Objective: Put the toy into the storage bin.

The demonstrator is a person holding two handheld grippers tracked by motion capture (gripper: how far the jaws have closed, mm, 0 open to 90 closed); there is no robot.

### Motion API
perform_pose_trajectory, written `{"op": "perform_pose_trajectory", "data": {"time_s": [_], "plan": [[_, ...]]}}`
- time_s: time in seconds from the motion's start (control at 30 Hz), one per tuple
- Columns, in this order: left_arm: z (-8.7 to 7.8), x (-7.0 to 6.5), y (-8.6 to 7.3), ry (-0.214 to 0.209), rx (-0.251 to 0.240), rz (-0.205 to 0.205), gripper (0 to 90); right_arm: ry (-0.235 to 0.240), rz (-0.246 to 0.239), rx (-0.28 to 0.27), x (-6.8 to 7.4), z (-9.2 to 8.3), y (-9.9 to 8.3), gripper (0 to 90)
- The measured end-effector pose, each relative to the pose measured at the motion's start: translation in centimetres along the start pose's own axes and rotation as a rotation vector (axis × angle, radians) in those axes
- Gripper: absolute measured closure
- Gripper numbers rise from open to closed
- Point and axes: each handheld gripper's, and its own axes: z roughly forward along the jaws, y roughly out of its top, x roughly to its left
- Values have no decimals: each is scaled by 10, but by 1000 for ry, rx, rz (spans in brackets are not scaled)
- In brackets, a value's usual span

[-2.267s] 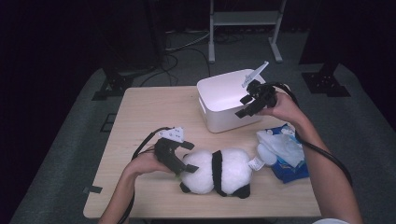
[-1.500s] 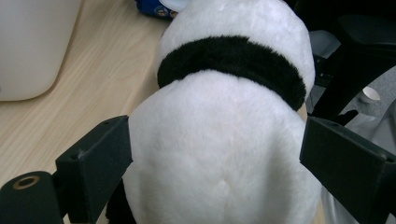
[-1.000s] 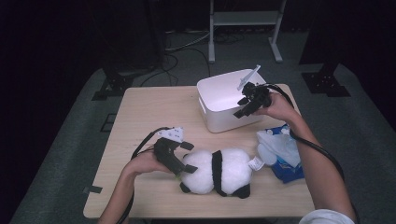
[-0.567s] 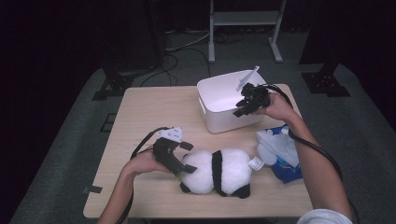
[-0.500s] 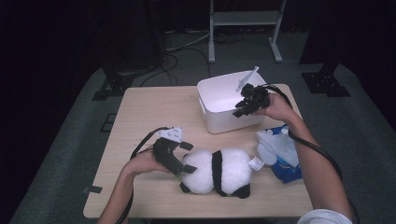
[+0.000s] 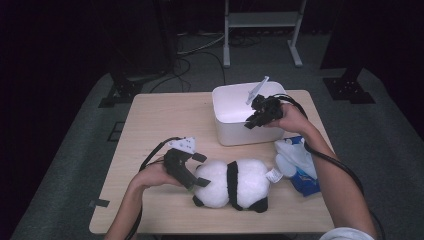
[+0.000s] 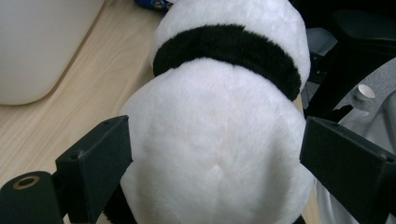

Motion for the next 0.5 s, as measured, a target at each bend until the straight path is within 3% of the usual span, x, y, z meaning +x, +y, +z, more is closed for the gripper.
{"op": "perform_pose_trajectory", "data": {"time_s": [0.5], "plan": [[1,1,-1,-8,9,1,79,39,-46,-7,15,11,18,839]]}}
